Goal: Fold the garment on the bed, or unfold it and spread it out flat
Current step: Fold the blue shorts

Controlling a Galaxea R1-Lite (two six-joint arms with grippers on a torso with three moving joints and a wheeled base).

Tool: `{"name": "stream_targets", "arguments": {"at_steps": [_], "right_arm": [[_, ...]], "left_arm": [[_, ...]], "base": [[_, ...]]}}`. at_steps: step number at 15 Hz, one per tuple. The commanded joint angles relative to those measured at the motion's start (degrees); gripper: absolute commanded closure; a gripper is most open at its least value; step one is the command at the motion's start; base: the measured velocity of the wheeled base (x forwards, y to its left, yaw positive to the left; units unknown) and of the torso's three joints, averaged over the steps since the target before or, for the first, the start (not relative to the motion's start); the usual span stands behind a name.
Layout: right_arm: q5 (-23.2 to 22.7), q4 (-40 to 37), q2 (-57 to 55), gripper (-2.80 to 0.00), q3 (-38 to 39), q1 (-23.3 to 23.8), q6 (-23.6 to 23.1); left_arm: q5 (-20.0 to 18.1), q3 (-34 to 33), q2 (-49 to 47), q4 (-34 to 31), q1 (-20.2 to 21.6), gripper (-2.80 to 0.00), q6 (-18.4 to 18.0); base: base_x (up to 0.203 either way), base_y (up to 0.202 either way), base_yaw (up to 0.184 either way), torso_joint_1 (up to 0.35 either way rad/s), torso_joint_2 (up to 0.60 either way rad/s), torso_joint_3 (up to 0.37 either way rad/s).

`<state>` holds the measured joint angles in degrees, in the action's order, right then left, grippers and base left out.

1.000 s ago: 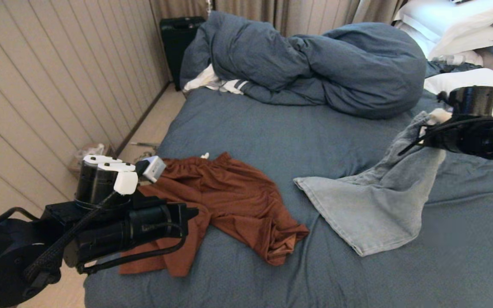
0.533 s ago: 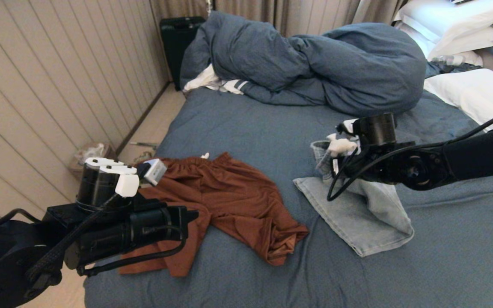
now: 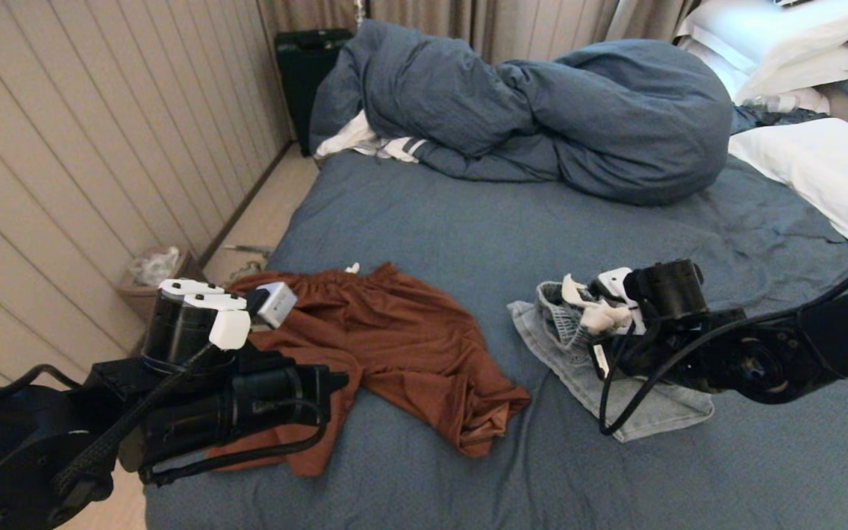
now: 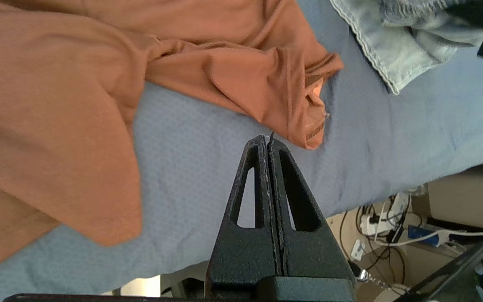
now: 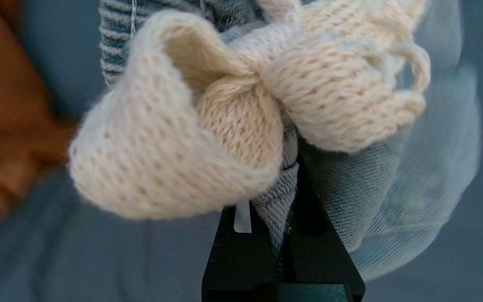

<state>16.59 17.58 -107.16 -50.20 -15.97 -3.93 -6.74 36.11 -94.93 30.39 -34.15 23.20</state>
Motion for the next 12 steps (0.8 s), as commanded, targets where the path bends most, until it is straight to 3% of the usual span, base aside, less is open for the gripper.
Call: {"name": "stream_targets", "arguments": {"at_steps": [1,2,3,7,12], "right_arm": [[0.0,3.9,0.5,0.00,6.4,0.5,-0.8],[0.0,6.5,0.1,0.00,9.1,0.3,-0.9],[0.0,9.5,-0.3,-2.80,11.5,0.0,-1.3],[-1.1,14.6,0.5,-2.80,16.7,-0.2,-3.4],[-9.6,14.3,9.7,-2.80,16.5,-2.1,-2.7]], "left_arm": [[0.0,-0.1,-0.4,0.2,-0.2,0.00,0.2],[0.0,-0.1,-0.5,0.2,-0.4,0.00,0.3],[0.0,-0.1,-0.5,0.2,-0.4,0.00,0.3],[0.0,-0.1,-0.8,0.2,-0.4,0.00,0.3],[0.0,0.0,-1.0,0.3,-0.4,0.00,0.3]], "base": [[0.000,0.000,0.000,0.000,0.00,0.000],[0.000,0.000,0.000,0.000,0.00,0.000],[0.000,0.000,0.000,0.000,0.00,0.000],[0.000,0.000,0.000,0.000,0.00,0.000],[0.000,0.000,0.000,0.000,0.00,0.000]]}}
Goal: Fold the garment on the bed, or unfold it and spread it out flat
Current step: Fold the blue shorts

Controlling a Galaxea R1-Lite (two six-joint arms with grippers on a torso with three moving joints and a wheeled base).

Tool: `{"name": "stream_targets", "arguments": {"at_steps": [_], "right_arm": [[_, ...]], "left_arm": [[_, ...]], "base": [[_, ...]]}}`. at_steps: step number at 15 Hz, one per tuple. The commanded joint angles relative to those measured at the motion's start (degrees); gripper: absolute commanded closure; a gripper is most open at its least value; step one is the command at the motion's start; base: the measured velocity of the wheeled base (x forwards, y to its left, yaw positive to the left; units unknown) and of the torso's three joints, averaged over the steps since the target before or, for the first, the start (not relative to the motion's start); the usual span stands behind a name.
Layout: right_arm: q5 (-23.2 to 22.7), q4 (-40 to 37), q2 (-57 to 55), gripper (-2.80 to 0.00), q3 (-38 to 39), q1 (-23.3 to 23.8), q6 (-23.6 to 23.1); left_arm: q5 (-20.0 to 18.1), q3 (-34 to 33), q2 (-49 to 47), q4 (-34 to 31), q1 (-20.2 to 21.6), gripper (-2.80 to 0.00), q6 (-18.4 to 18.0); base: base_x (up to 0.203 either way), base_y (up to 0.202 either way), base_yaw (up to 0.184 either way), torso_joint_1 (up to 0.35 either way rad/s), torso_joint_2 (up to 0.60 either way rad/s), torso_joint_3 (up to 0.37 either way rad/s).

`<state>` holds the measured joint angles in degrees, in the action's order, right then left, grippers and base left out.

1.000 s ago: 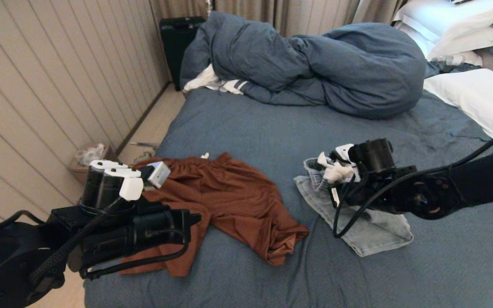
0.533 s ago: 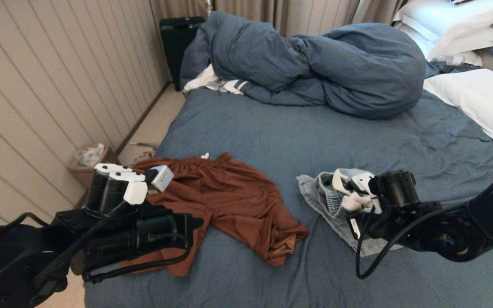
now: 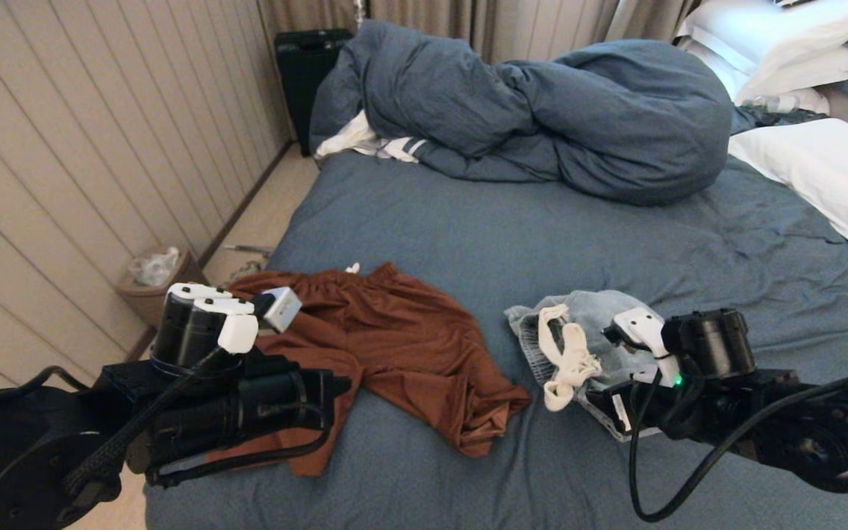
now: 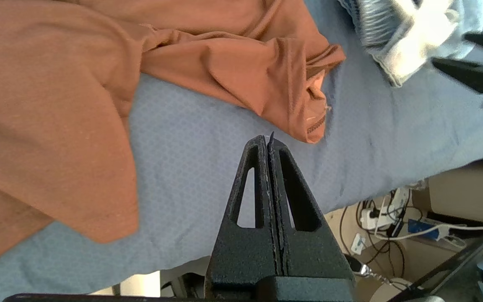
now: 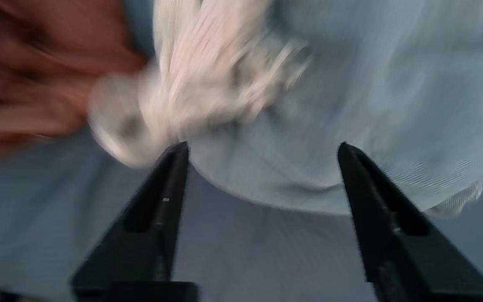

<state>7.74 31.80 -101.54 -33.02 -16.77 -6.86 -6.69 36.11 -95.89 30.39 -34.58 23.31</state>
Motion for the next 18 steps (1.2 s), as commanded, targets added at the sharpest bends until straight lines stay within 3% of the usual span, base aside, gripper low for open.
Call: {"name": "stream_targets", "arguments": {"at_steps": [1,4,5,7,9,14,18], "right_arm": [[-1.0,-0.1,6.0,-2.80,-2.1,-3.0,1.3],[-1.2,-1.0,11.0,-2.80,-5.0,-7.0,3.5],[-1.2,-1.5,11.8,0.00,-5.7,-7.1,3.8],[-1.0,-1.4,11.1,0.00,-6.7,-4.5,4.5],[-1.4,-1.5,7.9,0.00,-7.6,0.9,5.6],[-1.8,-2.5,-5.2,0.00,-16.9,11.4,14.3],[-1.8,-13.8,-9.5,0.00,-23.3,13.4,22.5]], "left_arm": [[0.0,0.0,-0.1,0.7,0.0,0.00,0.2],[0.2,0.0,0.0,0.9,0.0,0.00,0.2],[0.2,0.0,0.0,0.9,0.0,0.00,0.2],[0.3,0.0,0.2,0.9,0.0,0.00,0.2],[0.3,0.0,0.0,0.9,0.0,0.00,0.2],[0.5,-0.1,0.8,0.9,-0.1,0.00,0.2],[0.3,-0.2,-0.1,0.9,-0.3,0.00,0.2]], "base": [[0.000,0.000,0.000,0.000,0.00,0.000],[0.000,0.000,0.000,0.000,0.00,0.000],[0.000,0.000,0.000,0.000,0.00,0.000],[0.000,0.000,0.000,0.000,0.00,0.000],[0.000,0.000,0.000,0.000,0.00,0.000],[0.000,0.000,0.000,0.000,0.00,0.000],[0.000,0.000,0.000,0.000,0.00,0.000]]}}
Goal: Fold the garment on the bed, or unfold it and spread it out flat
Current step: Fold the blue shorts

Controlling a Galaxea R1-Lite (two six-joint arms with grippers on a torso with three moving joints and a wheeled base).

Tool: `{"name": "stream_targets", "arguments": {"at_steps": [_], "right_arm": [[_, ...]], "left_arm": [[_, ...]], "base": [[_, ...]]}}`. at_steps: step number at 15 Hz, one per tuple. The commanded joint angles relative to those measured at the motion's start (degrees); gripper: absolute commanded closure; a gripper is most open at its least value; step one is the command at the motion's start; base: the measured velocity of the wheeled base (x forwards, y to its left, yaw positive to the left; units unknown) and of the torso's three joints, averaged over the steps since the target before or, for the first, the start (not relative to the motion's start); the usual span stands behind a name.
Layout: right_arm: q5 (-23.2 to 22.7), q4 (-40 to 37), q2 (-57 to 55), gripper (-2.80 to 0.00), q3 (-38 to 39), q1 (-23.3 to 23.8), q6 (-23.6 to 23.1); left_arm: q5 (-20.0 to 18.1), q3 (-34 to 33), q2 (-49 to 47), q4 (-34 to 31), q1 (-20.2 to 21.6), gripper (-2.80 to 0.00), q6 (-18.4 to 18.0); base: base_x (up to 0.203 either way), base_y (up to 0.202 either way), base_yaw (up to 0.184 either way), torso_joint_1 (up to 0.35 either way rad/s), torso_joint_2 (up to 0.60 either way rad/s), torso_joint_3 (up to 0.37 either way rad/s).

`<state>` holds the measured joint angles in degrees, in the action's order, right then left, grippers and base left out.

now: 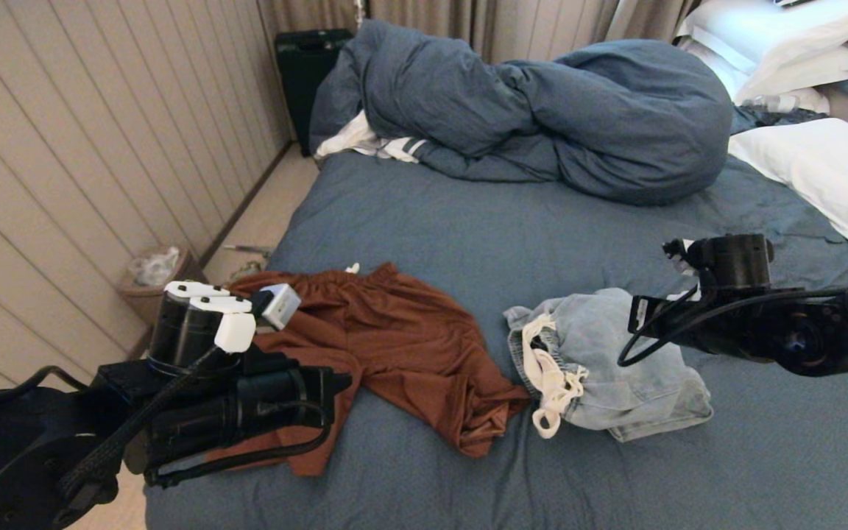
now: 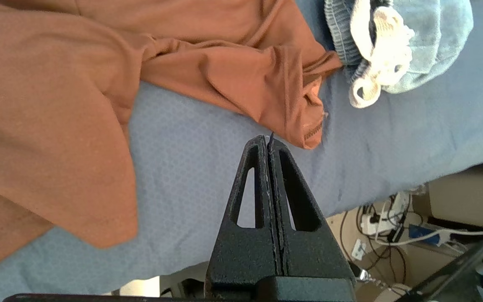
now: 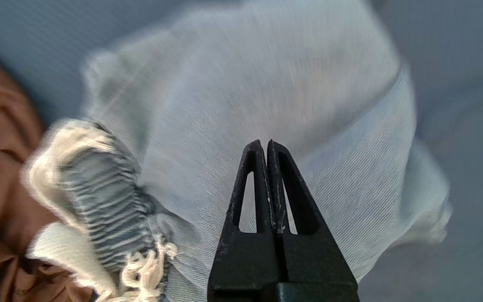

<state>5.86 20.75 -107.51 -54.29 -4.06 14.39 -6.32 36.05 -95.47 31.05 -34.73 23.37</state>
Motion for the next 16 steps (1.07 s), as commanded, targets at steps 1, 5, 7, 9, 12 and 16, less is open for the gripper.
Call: {"name": "stream_targets", "arguments": {"at_steps": [1,5,7,9,12,16], "right_arm": [[0.3,-4.1,-5.0,0.00,-2.6,0.9,1.6],[0.9,-4.5,-11.1,0.00,-3.6,2.5,1.6],[2.0,-4.0,-13.9,0.00,-4.4,3.7,0.8],[2.2,-3.9,-15.4,0.00,-3.7,3.9,-0.2],[2.3,-3.6,-16.3,0.00,-0.7,3.9,-3.1],[2.3,-2.5,-16.3,0.00,2.6,4.1,-4.3]], "left_arm": [[-0.1,-0.1,-0.7,0.2,-0.5,0.00,0.2],[-0.1,-0.2,-2.7,0.2,-1.0,0.00,0.1],[-0.1,-0.2,-3.9,0.2,-1.1,0.00,0.1],[-0.1,-0.2,-4.1,0.2,-1.1,0.00,0.1],[-0.1,-0.2,-4.2,0.2,-1.4,0.00,0.2],[-0.1,-0.4,-4.2,0.2,-2.2,0.00,0.3]], "base": [[0.000,0.000,0.000,0.000,0.00,0.000],[0.000,0.000,0.000,0.000,0.00,0.000],[0.000,0.000,0.000,0.000,0.00,0.000],[0.000,0.000,0.000,0.000,0.00,0.000],[0.000,0.000,0.000,0.000,0.00,0.000],[0.000,0.000,0.000,0.000,0.00,0.000]]}}
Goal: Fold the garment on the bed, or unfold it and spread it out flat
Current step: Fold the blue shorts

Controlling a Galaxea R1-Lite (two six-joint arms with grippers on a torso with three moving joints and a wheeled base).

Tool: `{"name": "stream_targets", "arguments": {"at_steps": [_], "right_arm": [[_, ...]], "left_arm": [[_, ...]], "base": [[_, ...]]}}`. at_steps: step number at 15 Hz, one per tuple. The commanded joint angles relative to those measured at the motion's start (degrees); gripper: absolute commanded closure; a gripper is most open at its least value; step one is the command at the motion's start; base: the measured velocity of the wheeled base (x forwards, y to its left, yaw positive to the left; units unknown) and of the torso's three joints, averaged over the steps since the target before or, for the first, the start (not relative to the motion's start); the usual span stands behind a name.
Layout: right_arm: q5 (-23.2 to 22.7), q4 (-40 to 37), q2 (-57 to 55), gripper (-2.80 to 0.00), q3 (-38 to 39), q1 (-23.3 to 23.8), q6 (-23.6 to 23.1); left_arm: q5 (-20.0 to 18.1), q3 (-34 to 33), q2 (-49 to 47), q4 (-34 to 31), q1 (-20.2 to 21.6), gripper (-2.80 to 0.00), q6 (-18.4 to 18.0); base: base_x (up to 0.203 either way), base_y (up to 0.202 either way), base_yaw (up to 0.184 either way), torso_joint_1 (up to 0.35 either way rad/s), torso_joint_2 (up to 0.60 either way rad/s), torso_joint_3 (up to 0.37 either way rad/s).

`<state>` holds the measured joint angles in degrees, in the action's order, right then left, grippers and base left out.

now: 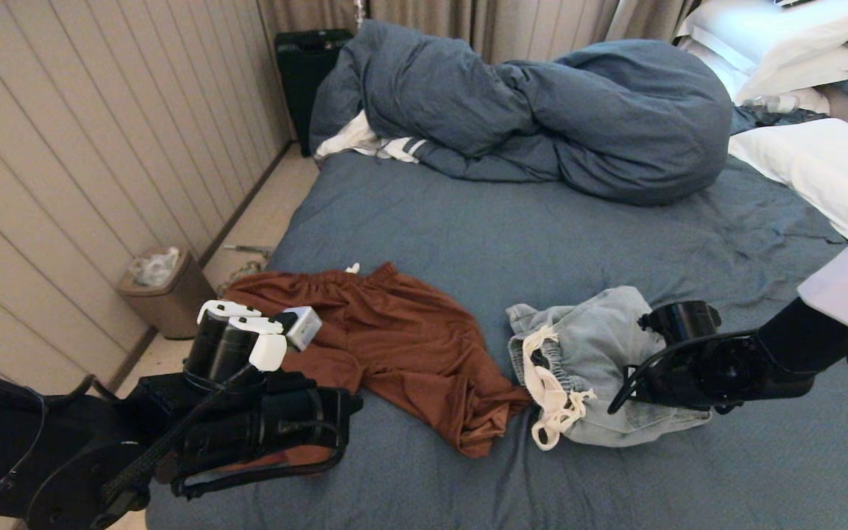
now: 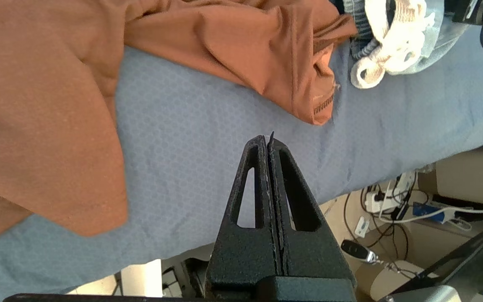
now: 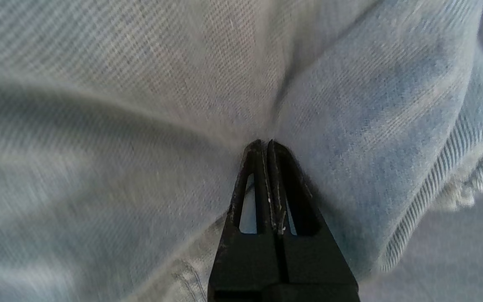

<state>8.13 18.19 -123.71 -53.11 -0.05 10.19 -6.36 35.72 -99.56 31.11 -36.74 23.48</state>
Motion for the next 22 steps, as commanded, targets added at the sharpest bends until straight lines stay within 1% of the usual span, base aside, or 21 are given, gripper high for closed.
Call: {"name": "stream_targets", "arguments": {"at_steps": [1,3,5,10,12,13,15,16,17,18,19,20,21,22], "right_arm": [[0.0,0.9,0.1,0.00,2.8,0.0,-0.5],[0.0,4.3,1.0,0.00,4.7,-0.2,-1.1],[-0.1,6.3,3.4,0.00,4.7,-0.8,-0.9],[-1.5,6.1,15.1,0.00,3.4,-1.0,0.6],[-2.4,5.0,20.3,0.00,2.8,-0.8,0.9],[-2.6,3.3,21.6,0.00,1.7,-0.5,0.2],[-3.2,-2.1,21.3,0.00,-4.0,2.1,-1.1],[-4.8,-7.2,20.5,-2.80,-7.0,3.7,-2.3],[-7.7,-12.2,19.8,-2.80,-10.5,5.2,-3.8],[-10.4,-18.7,19.1,-2.80,-14.2,6.6,-5.2],[-12.1,-25.8,18.2,-2.80,-18.2,7.5,-6.9],[-13.0,-33.3,17.1,-2.80,-22.2,8.4,-9.5],[-13.6,-38.4,14.9,-2.80,-24.8,9.1,-12.7],[-13.7,-39.4,12.4,-2.80,-25.8,9.6,-14.9]], "left_arm": [[-0.1,0.0,-0.2,0.1,-0.2,0.00,0.2],[-0.1,-0.1,-0.2,0.2,-0.3,0.00,0.2],[-0.1,-0.1,-0.3,0.1,-0.5,0.00,0.2],[-0.1,-0.1,-0.6,0.2,-0.7,0.00,0.2],[0.0,0.0,-0.5,0.2,-0.7,0.00,0.2],[0.1,0.0,-0.5,0.2,-0.7,0.00,0.2],[0.2,0.0,-0.4,0.2,-0.7,0.00,0.2],[0.2,0.0,-0.4,0.2,-0.7,0.00,0.2],[0.2,0.0,-0.4,0.2,-0.7,0.00,0.2],[0.2,0.0,-0.4,0.2,-0.7,0.00,0.2],[0.2,0.0,-0.5,0.2,-0.7,0.00,0.2],[0.2,0.0,-0.6,0.2,-0.7,0.00,0.2],[0.2,0.0,-0.7,0.2,-0.7,0.00,0.2],[0.2,0.0,-0.8,0.2,-0.8,0.00,0.2]], "base": [[0.000,0.000,0.000,0.000,0.00,0.000],[0.000,0.000,0.000,0.000,0.00,0.000],[0.000,0.000,0.000,0.000,0.00,0.000],[0.000,0.000,0.000,0.000,0.00,0.000],[0.000,0.000,0.000,0.000,0.00,0.000],[0.000,0.000,0.000,0.000,0.00,0.000],[0.000,0.000,0.000,0.000,0.00,0.000],[0.000,0.000,0.000,0.000,0.00,0.000],[0.000,0.000,0.000,0.000,0.00,0.000],[0.000,0.000,0.000,0.000,0.00,0.000],[0.000,0.000,0.000,0.000,0.00,0.000],[0.000,0.000,0.000,0.000,0.00,0.000],[0.000,0.000,0.000,0.000,0.00,0.000],[0.000,0.000,0.000,0.000,0.00,0.000]]}}
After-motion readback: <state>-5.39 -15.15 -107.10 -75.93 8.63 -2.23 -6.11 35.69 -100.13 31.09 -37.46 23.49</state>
